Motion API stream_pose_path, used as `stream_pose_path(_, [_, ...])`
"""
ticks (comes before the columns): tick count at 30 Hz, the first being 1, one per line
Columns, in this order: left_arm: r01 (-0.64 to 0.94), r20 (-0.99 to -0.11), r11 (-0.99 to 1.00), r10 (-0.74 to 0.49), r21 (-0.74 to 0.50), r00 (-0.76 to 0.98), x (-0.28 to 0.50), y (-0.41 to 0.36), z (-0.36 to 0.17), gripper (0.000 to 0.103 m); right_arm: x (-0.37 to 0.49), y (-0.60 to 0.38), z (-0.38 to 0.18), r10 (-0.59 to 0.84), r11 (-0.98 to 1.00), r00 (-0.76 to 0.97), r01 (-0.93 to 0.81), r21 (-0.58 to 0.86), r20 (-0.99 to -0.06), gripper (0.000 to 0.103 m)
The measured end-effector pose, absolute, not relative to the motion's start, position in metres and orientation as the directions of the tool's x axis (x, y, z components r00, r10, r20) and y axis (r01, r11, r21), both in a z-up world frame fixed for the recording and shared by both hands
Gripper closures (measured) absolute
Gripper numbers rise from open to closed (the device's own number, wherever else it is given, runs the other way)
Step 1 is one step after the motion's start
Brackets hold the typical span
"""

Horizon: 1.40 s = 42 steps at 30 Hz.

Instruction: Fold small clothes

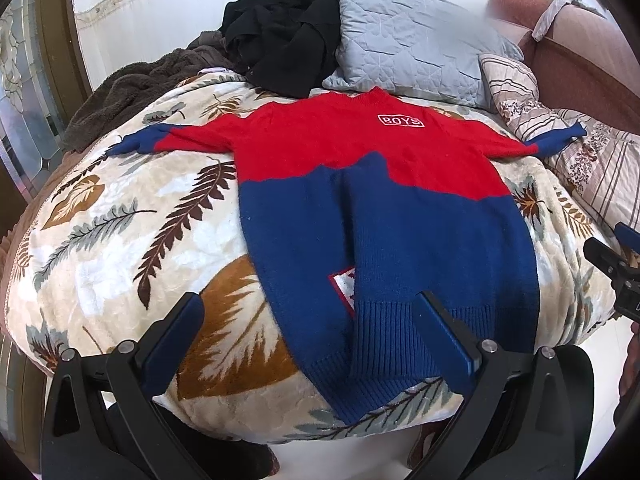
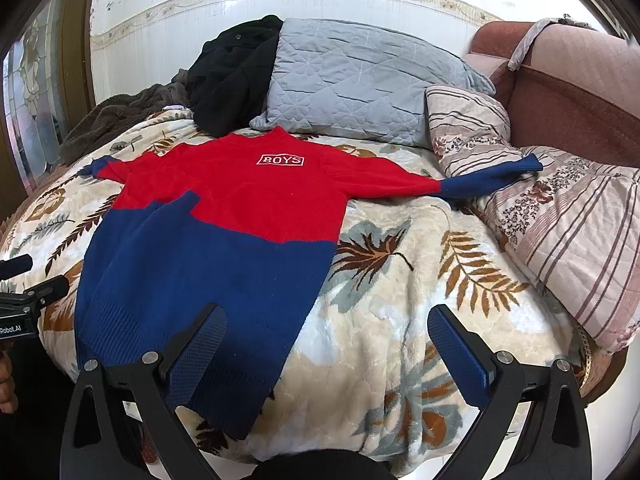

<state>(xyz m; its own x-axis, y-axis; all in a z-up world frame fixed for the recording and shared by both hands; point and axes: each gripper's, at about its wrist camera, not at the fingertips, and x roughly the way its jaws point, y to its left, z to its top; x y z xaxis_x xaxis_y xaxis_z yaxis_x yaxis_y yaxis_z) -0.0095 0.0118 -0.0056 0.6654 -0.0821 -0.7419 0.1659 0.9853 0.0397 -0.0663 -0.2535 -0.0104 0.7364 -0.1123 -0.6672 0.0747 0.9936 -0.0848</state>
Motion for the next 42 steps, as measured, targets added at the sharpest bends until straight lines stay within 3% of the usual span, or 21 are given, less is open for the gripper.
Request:
stream_pose_path(20, [0.145, -0.764, 0.989, -0.060, 0.044, 0.642, 0.004, 0.014, -0.014, 0.000, -0.054, -0.262, -0.022, -0.082, 0.997, 0.717, 0.067, -0.048, -0.692, 0.002])
stream_pose_path(29, [0.027, -0.827, 0.999, -0.053, -0.046, 0.559, 0.025, 0.072, -0.019, 0.000, -0.057, -0.273, -0.047, 0.114, 0.990, 0.649, -0.011, 0.141, -0.752, 0.011])
stream_pose_path(34, [0.067, -0.879, 0.991, -0.136, -0.119, 0.456, 0.016, 0.073, -0.045, 0.000, -0.048, -0.267, -0.073, 0.218, 0.969, 0.569, -0.029, 0.245, -0.793, 0.017])
stream_pose_path(37, [0.110, -0.896, 0.978, -0.207, -0.178, 0.392, 0.013, 0.056, -0.062, 0.000, -0.041, -0.256, -0.087, 0.292, 0.950, 0.516, -0.058, 0.308, -0.805, 0.036])
stream_pose_path(40, [0.120, -0.897, 0.967, -0.252, -0.223, 0.363, 0.012, 0.042, -0.070, 0.010, -0.039, -0.245, -0.095, 0.293, 0.951, 0.494, -0.066, 0.301, -0.819, 0.053])
stream_pose_path(41, [0.114, -0.893, 0.969, -0.246, -0.218, 0.377, 0.012, 0.039, -0.068, 0.018, -0.038, -0.245, -0.093, 0.288, 0.953, 0.503, -0.068, 0.295, -0.815, 0.081])
stream_pose_path(42, [0.121, -0.884, 0.967, -0.256, -0.226, 0.391, 0.012, 0.038, -0.065, 0.030, -0.039, -0.249, -0.091, 0.326, 0.939, 0.507, -0.073, 0.337, -0.798, 0.094])
